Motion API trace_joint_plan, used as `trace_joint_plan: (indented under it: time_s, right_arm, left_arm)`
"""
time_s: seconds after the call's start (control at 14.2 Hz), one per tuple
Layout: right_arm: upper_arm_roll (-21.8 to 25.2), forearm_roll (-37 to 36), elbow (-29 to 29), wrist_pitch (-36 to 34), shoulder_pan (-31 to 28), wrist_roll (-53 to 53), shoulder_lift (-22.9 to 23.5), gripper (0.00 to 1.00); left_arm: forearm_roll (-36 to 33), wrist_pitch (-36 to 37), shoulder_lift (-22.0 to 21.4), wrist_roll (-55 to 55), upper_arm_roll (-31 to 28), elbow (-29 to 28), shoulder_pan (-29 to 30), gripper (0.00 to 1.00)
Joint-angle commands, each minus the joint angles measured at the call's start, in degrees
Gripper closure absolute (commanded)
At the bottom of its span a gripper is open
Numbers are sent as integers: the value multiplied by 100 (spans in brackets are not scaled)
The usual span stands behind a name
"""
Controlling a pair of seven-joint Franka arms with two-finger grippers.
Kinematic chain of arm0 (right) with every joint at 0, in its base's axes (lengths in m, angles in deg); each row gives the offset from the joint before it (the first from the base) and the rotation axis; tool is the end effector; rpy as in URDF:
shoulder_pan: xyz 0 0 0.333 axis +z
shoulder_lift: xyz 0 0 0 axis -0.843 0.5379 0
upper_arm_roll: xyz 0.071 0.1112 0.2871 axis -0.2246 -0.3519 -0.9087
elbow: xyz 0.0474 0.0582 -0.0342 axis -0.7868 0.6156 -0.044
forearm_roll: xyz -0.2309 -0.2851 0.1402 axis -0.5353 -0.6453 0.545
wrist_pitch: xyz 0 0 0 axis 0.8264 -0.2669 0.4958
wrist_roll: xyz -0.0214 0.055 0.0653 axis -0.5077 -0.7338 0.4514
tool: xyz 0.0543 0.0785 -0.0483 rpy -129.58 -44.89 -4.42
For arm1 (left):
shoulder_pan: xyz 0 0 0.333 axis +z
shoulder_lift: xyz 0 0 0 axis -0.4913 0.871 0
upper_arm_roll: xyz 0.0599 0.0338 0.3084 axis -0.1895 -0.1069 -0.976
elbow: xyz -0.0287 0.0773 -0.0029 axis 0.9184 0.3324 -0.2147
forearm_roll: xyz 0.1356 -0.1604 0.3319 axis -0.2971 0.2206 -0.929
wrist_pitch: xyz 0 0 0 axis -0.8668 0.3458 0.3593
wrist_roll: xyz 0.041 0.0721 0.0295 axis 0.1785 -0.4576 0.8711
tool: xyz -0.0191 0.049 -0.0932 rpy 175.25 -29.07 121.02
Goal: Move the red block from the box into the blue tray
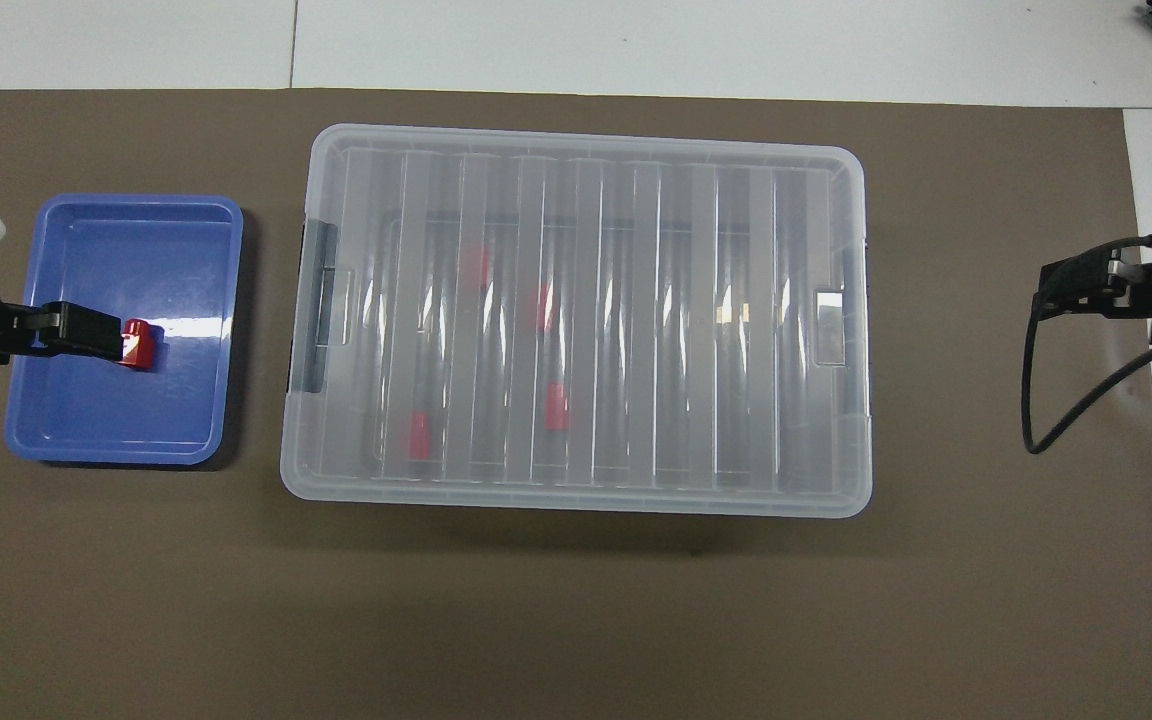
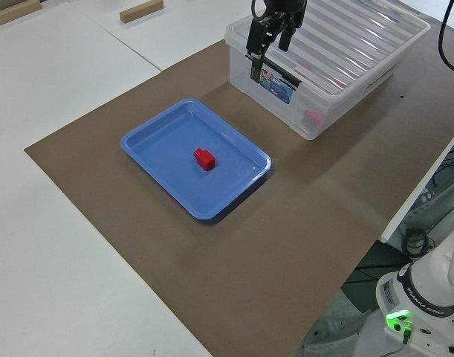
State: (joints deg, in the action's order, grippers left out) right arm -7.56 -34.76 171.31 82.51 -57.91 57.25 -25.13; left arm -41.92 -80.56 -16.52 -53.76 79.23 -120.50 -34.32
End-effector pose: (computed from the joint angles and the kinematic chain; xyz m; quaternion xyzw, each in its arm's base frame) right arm 0.5523 0.0075 0.6306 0.9933 -0.1147 0.0078 0.0124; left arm 0.5380 -0.0297 0.5848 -0.9998 0.0161 0.0027 0.0099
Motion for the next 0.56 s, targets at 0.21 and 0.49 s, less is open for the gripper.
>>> trace_joint_plan:
  time_s: [0.21,0.49]
  right_arm:
    - [-16,-24,141,-138,133,-124,-95,0]
    - [-16,-24,141,-174,133,-124,-95,0]
  left_arm:
    - [-124,-17,-44,-23,-46,1,-91,0]
    - [-124,-26,-44,-23,-46,1,-91,0]
